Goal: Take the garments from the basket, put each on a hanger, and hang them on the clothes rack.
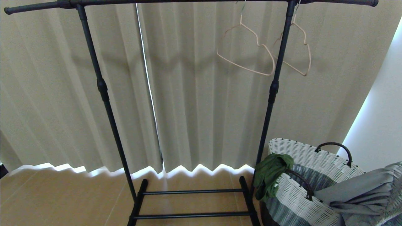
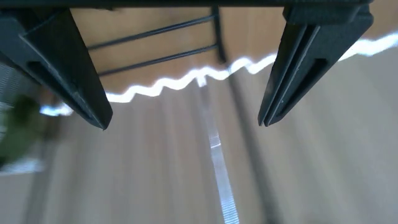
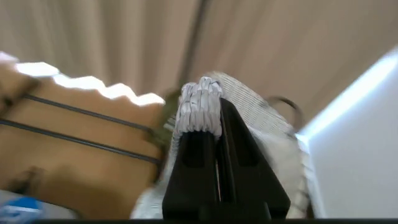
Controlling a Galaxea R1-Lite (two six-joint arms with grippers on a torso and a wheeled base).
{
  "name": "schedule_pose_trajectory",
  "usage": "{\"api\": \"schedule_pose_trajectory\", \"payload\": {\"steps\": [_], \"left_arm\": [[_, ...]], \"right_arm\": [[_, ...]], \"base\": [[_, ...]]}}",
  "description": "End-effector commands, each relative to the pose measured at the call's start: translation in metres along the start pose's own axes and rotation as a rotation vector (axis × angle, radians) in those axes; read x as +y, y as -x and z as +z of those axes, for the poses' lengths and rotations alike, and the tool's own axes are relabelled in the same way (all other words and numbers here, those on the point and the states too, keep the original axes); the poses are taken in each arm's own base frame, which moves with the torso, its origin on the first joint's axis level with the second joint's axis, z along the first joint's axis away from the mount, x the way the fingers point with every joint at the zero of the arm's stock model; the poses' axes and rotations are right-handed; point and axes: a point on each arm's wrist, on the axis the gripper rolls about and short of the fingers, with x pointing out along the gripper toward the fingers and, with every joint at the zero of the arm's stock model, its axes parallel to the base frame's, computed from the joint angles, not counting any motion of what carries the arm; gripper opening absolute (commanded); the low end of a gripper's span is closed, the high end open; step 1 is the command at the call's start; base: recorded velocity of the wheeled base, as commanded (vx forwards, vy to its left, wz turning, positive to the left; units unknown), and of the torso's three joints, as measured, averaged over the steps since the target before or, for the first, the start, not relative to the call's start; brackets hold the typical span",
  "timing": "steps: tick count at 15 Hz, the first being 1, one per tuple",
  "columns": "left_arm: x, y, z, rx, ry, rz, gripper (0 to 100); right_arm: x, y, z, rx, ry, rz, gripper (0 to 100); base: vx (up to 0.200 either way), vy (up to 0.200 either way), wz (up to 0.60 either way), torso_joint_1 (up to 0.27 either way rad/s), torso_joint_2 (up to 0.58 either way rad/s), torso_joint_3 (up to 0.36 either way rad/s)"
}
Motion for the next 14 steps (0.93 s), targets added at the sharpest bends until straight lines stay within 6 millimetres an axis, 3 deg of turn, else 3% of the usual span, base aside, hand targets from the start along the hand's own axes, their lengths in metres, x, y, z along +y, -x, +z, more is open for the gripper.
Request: {"api": "schedule_pose_trajectory", "payload": {"steps": [1,4,6,8,10,12,14], "left_arm": [[-0.001,0.0,0.002,-0.033,-0.009,-0.079,100],[-0.001,-0.001,0.03,-0.082,-0.024,-0.258,100],[0.008,-0.022,0.071,-0.022,-0.006,-0.308,100],[0.02,-0.059,0.113,0.013,0.007,-0.332,100],[0.024,-0.099,0.141,-0.02,0.023,-0.427,100],[0.017,-0.124,0.154,-0.05,0.046,-0.515,100],[-0.009,-0.157,0.17,-0.034,0.061,-0.607,100]], "right_arm": [[0.004,-0.006,0.015,-0.025,-0.054,0.104,0],[0.005,-0.013,0.029,-0.037,-0.062,0.156,0],[0.007,-0.019,0.046,-0.066,-0.062,0.221,0],[0.01,-0.024,0.067,-0.105,-0.056,0.272,0],[0.013,-0.025,0.081,-0.133,-0.107,0.315,0],[0.017,-0.028,0.095,-0.149,-0.16,0.376,0],[0.019,-0.036,0.116,-0.172,-0.18,0.397,0]], "base": [[0.0,0.0,0.0,0.0,0.0,0.0],[0.0,0.0,0.0,0.0,0.0,0.0],[0.0,0.0,0.0,0.0,0.0,0.0],[0.0,0.0,0.0,0.0,0.0,0.0],[0.0,0.0,0.0,0.0,0.0,0.0],[0.0,0.0,0.0,0.0,0.0,0.0],[0.0,0.0,0.0,0.0,0.0,0.0]]}}
